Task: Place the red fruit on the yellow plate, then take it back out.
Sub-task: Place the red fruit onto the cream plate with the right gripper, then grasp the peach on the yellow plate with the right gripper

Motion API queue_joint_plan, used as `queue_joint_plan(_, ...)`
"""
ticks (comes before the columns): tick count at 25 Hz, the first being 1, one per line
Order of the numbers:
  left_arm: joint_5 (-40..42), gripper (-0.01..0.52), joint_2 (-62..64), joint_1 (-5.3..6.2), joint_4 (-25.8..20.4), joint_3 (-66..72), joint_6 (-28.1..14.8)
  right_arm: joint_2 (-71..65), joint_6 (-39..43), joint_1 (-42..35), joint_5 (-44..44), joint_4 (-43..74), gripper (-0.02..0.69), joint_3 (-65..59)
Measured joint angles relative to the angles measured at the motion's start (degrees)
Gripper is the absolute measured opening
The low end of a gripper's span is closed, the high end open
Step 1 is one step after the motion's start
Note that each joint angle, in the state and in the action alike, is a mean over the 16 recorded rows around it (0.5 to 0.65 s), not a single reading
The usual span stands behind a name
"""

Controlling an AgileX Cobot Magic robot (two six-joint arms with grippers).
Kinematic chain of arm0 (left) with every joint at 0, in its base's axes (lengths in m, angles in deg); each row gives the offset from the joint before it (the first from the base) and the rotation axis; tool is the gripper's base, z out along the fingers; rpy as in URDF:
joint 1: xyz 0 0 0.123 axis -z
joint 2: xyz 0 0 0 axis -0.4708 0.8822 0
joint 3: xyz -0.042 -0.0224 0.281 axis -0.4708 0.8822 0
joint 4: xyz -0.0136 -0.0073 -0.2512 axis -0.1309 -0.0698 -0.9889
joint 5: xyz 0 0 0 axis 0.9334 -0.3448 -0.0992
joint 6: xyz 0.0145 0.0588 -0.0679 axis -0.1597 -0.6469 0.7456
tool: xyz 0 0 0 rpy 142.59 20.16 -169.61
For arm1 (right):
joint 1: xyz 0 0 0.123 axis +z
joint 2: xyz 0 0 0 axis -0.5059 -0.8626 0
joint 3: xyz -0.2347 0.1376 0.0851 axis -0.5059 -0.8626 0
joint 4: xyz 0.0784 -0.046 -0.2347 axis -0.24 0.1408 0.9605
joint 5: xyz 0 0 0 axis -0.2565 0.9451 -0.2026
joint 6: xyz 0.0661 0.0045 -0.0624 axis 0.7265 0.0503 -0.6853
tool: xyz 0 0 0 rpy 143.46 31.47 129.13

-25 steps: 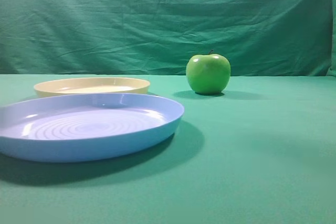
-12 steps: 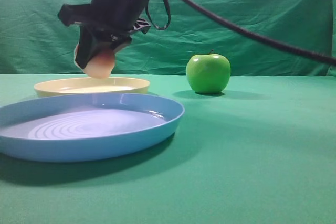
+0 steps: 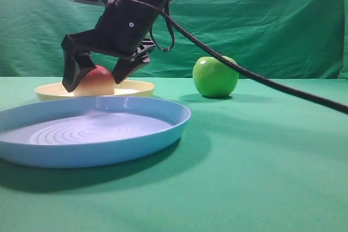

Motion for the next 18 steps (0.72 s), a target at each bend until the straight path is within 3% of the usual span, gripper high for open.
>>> queue_joint_plan(11, 0.0, 0.0, 0.0, 0.0, 0.0, 0.0, 0.0, 18.21, 9.72, -2.32, 18.89, 2.4, 0.055, 0.07)
queue_joint_plan(14, 0.0, 0.0, 0.0, 0.0, 0.0, 0.0, 0.0, 23.3, 13.45, -2.69, 23.13, 2.58, 0.009, 0.1)
queue_joint_plan(18, 0.0, 0.0, 0.0, 0.0, 0.0, 0.0, 0.0, 29.52, 17.72, -2.95, 27.76, 2.57, 0.0, -0.17)
